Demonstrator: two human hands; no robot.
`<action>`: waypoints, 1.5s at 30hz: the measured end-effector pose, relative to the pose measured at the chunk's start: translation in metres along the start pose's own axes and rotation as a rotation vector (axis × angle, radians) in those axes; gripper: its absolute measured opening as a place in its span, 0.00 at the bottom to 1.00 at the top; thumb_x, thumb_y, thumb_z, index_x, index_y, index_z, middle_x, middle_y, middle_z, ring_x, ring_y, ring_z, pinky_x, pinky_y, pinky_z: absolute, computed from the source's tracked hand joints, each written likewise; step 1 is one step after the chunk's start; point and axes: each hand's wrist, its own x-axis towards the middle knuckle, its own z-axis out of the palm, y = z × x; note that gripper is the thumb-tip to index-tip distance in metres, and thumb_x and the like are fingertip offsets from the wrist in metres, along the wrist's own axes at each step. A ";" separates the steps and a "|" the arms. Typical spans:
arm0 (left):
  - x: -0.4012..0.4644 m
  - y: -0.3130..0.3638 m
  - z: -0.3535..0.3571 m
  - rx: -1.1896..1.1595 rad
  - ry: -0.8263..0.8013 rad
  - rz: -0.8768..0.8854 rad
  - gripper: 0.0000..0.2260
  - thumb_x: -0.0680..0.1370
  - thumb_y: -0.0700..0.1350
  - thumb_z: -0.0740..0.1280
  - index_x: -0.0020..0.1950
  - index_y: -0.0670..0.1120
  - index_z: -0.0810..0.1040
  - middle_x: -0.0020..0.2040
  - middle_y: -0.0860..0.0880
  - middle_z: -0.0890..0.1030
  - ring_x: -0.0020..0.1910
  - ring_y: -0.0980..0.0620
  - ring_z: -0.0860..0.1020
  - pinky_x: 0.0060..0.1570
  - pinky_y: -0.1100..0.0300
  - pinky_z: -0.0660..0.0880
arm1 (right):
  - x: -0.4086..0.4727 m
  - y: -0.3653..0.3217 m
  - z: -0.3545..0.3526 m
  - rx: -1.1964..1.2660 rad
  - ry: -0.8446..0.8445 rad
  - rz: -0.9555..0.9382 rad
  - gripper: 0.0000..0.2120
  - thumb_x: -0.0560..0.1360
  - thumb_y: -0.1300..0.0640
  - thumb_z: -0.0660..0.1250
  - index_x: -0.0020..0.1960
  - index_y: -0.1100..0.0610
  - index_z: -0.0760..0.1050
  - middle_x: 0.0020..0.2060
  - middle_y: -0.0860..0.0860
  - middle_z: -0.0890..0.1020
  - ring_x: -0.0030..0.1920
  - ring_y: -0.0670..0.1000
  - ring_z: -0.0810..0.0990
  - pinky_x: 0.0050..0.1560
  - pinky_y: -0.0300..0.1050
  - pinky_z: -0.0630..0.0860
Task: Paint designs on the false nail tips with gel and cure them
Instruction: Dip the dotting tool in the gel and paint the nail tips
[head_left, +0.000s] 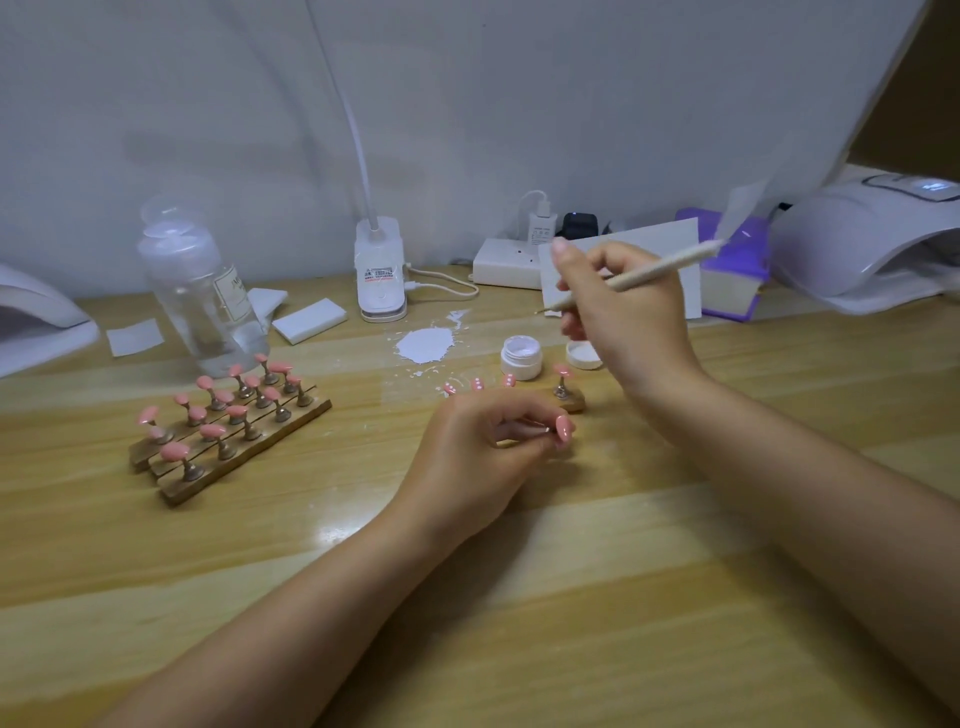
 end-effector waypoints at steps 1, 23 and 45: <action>0.000 0.000 0.000 0.001 0.001 -0.006 0.13 0.71 0.29 0.67 0.36 0.47 0.79 0.37 0.50 0.81 0.41 0.56 0.80 0.37 0.73 0.71 | -0.010 -0.001 -0.003 0.092 -0.006 0.025 0.17 0.75 0.52 0.65 0.30 0.55 0.70 0.18 0.45 0.75 0.21 0.41 0.74 0.25 0.33 0.71; 0.001 0.000 0.002 0.125 0.030 -0.037 0.09 0.70 0.29 0.68 0.38 0.41 0.83 0.28 0.63 0.79 0.27 0.67 0.74 0.36 0.80 0.68 | -0.056 0.018 -0.011 0.274 -0.113 0.065 0.22 0.71 0.71 0.65 0.26 0.58 0.57 0.15 0.46 0.63 0.15 0.43 0.70 0.29 0.47 0.70; 0.001 0.001 0.003 0.144 0.046 -0.050 0.09 0.70 0.30 0.68 0.41 0.42 0.84 0.32 0.59 0.81 0.27 0.67 0.74 0.35 0.79 0.69 | -0.056 0.019 -0.011 0.165 -0.115 0.020 0.21 0.70 0.71 0.64 0.26 0.58 0.58 0.12 0.44 0.64 0.15 0.41 0.68 0.23 0.36 0.68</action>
